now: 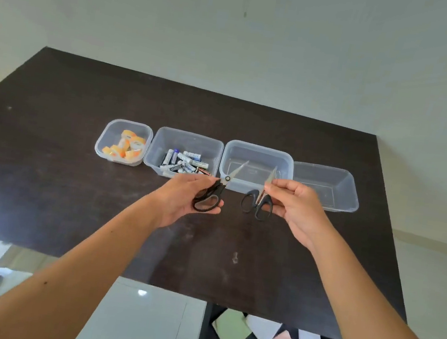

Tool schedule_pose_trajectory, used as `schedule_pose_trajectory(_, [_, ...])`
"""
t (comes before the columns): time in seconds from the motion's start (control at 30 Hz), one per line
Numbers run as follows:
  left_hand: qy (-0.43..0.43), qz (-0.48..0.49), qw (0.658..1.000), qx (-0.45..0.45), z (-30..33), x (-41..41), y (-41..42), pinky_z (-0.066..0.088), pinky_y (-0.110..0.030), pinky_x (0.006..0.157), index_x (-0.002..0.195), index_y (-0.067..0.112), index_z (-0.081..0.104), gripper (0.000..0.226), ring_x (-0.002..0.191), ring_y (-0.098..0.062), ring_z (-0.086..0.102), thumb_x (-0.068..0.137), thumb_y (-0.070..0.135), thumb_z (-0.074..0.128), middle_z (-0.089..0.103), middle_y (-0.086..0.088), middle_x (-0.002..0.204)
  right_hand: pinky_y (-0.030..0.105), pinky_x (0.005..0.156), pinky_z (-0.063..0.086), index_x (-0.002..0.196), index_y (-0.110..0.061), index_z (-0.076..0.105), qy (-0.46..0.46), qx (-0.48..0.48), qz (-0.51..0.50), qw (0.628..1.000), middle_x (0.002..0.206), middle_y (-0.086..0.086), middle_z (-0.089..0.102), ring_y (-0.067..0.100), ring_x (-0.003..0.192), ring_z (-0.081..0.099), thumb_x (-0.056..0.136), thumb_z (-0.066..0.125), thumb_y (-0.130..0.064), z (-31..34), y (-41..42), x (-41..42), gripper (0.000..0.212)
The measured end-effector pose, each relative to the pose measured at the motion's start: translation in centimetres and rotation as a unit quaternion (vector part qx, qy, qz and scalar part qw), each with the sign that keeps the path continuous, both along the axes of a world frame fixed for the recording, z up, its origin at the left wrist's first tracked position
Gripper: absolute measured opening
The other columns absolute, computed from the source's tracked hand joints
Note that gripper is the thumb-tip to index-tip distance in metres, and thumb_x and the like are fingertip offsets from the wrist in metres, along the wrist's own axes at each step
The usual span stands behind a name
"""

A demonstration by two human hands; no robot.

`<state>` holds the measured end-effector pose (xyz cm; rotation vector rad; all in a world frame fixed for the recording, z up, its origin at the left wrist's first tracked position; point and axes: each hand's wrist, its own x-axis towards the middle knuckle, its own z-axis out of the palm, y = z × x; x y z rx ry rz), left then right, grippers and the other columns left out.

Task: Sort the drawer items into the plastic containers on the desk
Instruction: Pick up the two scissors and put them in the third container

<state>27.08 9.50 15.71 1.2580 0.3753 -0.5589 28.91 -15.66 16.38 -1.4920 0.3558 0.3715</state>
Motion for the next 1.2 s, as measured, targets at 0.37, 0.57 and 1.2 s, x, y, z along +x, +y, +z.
schedule_pose_trajectory(0.37, [-0.102, -0.036, 0.985, 0.138, 1.0, 11.3, 0.9, 0.065, -0.040, 0.083, 0.107, 0.003, 0.075, 0.013, 0.085, -0.026, 0.078, 0.098, 0.012, 0.070, 0.078, -0.020, 0.103, 0.038, 0.075, 0.068, 0.105, 0.000, 0.067, 0.041, 0.031, -0.143, 0.988, 0.103, 0.021, 0.079, 0.028, 0.089, 0.082, 0.096, 0.071, 0.004, -1.4, 2.7, 7.2, 0.010])
schedule_pose_trajectory(0.57, [-0.102, -0.070, 0.979, 0.160, -0.7, 13.1, 0.6, 0.062, -0.049, 0.094, 0.105, 0.008, 0.079, 0.012, 0.091, -0.032, 0.079, 0.097, 0.013, 0.072, 0.080, -0.016, 0.102, 0.035, 0.081, 0.067, 0.109, 0.004, 0.071, 0.090, 0.004, -0.128, 0.988, 0.103, 0.019, 0.080, 0.028, 0.092, 0.081, 0.100, 0.065, 0.003, -2.7, 3.6, 8.3, 0.011])
schedule_pose_trajectory(1.2, [-0.127, -0.122, 0.972, 0.157, -0.8, 14.1, -2.9, 0.062, -0.022, 0.073, 0.106, 0.006, 0.078, 0.012, 0.085, -0.022, 0.077, 0.096, 0.007, 0.072, 0.077, -0.015, 0.100, 0.030, 0.081, 0.066, 0.105, -0.009, 0.073, 0.003, -0.197, -0.129, 0.972, 0.093, 0.007, 0.081, 0.016, 0.082, 0.081, 0.101, 0.062, 0.002, -2.5, 0.6, 5.8, 0.017])
